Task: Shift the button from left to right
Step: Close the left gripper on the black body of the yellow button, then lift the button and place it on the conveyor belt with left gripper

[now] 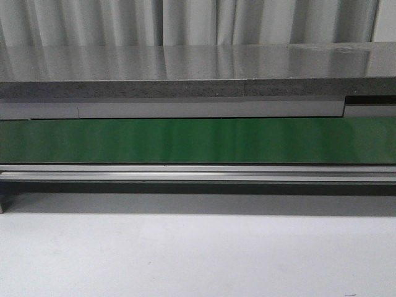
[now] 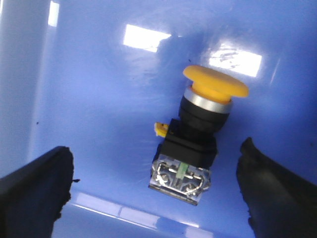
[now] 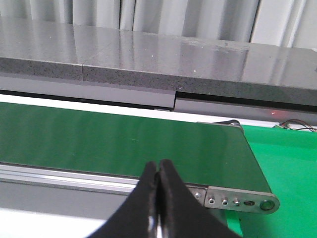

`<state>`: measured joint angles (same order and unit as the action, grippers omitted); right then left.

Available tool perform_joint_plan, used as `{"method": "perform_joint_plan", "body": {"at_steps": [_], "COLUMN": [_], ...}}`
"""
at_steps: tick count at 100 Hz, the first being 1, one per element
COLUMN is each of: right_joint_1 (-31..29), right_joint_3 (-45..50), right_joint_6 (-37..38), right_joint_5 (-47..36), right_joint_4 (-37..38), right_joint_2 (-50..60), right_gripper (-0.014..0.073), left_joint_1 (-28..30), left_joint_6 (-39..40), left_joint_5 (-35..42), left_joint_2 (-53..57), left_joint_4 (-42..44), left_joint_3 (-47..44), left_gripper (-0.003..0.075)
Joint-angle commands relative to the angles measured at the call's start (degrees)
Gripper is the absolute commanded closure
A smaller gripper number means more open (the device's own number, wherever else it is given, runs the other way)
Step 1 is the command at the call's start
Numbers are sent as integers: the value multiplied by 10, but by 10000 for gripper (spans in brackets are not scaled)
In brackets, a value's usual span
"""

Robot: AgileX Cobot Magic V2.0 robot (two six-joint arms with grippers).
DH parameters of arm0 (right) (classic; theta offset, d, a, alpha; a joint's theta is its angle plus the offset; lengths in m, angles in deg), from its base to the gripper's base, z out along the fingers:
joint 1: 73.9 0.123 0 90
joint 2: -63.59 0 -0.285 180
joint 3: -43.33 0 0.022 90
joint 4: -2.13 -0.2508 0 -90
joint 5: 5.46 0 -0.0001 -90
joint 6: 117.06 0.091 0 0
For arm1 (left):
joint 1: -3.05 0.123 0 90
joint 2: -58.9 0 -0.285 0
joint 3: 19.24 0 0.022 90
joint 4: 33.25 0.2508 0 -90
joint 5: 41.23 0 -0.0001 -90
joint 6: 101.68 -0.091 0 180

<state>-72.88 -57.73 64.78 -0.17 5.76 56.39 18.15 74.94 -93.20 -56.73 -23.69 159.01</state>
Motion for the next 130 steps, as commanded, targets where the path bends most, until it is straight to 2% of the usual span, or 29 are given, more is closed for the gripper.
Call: {"method": "perform_joint_plan", "body": {"at_steps": [1, 13, 25, 54, 76, 88, 107, 117, 130], "right_joint_1": [-3, -3, -3, -3, -3, -3, -3, -3, -3], "right_joint_3": [0, 0, 0, 0, 0, 0, 0, 0, 0], "right_joint_6": [-1, -1, -1, -1, -1, -1, -1, -1, -1], "right_joint_5": [-47, -47, -47, -47, -47, -47, -47, -47, -47], "right_joint_4": [5, 5, 5, 5, 5, 5, 5, 5, 5], "right_joint_2": [9, 9, 9, 9, 9, 9, 9, 9, 9], "right_gripper": [715, 715, 715, 715, 715, 715, 715, 715, 715], "left_joint_1": [1, 1, 1, 1, 1, 1, 1, 1, 0], "left_joint_6": [-3, -3, -3, -3, -3, -3, -3, -3, -5], "left_joint_5": [21, 30, 42, 63, 59, 58, 16, -7, -34], "left_joint_2": [15, -2, -12, -28, -51, -48, -42, -25, 6], "left_joint_4": [-4, -5, -5, -5, -12, -13, -13, -13, -39], "left_joint_3": [18, 19, 19, 19, 19, 20, 57, 85, 116], "left_gripper": [90, 92, 132, 302, 391, 485, 635, 666, 668]}}
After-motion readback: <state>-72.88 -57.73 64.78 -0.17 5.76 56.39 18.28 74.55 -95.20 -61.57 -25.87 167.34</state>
